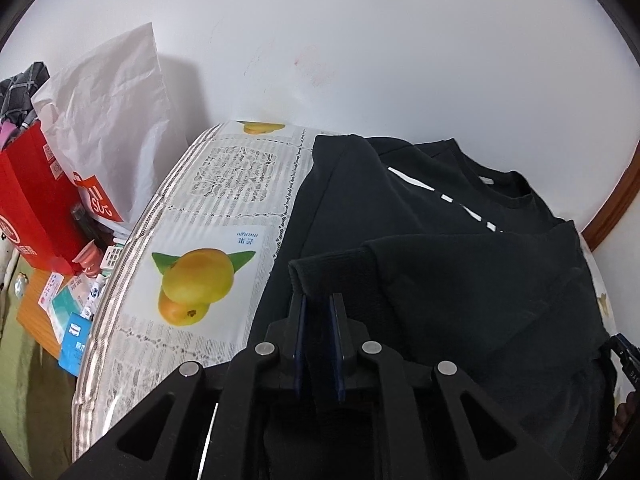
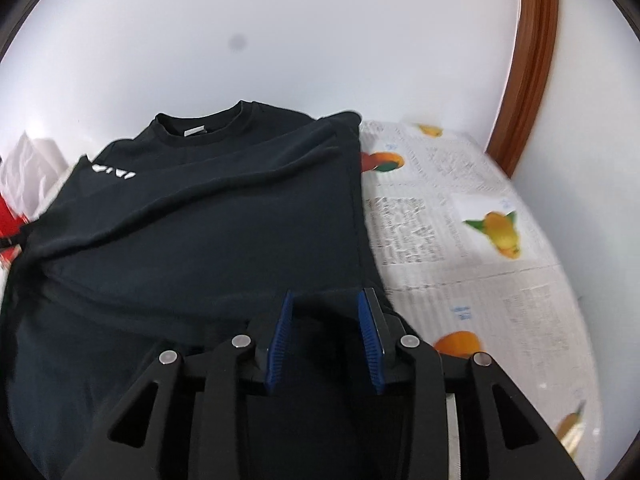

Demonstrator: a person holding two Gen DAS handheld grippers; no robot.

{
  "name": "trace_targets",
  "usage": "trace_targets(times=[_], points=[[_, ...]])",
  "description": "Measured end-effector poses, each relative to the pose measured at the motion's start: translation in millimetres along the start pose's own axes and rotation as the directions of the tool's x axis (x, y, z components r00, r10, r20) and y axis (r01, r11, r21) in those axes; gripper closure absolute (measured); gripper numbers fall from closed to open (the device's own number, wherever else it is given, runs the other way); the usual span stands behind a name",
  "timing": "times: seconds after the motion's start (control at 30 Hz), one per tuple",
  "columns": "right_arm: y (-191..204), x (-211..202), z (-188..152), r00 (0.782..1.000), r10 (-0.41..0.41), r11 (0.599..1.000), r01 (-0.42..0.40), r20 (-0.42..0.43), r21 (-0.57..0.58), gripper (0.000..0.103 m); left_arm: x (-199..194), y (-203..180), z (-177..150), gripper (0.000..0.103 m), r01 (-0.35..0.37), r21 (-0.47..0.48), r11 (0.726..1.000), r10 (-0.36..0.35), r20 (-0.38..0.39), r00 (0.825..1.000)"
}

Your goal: Fold small clothes

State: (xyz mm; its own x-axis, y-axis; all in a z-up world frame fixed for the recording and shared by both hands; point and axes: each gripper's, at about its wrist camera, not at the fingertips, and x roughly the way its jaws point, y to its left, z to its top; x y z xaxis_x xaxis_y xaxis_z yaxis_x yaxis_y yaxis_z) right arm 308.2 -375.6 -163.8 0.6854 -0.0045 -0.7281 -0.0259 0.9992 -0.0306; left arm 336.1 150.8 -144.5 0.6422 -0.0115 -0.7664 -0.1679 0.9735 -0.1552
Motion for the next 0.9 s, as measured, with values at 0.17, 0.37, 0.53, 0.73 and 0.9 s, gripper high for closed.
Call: trace_targets(times=[0.17, 0.37, 0.53, 0.73, 0.9], points=[[-2, -27, -13, 0.999, -0.034, 0.999, 0.033, 0.02, 0.035, 0.068, -24, 0, -11, 0.087, 0.076, -0.016, 0.997, -0.077, -0.022, 0.997], [-19, -56, -41, 0.999, -0.019, 0.996, 0.021, -0.031, 0.086, 0.066, -61, -2, -44, 0.049, 0.082, 0.026, 0.996, -0.082, -0.017, 0.996], [-34, -82, -79, 0.999, -0.019, 0.992, 0.025, -0.049, 0.127, 0.054, -89, -1, -79, 0.039, 0.079, 0.045, 0.996, -0.079, -0.003, 0.997], [-44, -97, -120, 0.997, -0.016, 0.99, 0.026, -0.078, 0.137, 0.054, -104, 6, -125, 0.035, 0.07, 0.053, 0.996, -0.068, -0.034, 0.997], [-52, -102, -157, 0.996, 0.005, 0.987, 0.01, -0.093, 0.163, 0.054, -105, 19, -166, 0.035, 0.045, 0.062, 0.997, -0.04, -0.084, 0.996]])
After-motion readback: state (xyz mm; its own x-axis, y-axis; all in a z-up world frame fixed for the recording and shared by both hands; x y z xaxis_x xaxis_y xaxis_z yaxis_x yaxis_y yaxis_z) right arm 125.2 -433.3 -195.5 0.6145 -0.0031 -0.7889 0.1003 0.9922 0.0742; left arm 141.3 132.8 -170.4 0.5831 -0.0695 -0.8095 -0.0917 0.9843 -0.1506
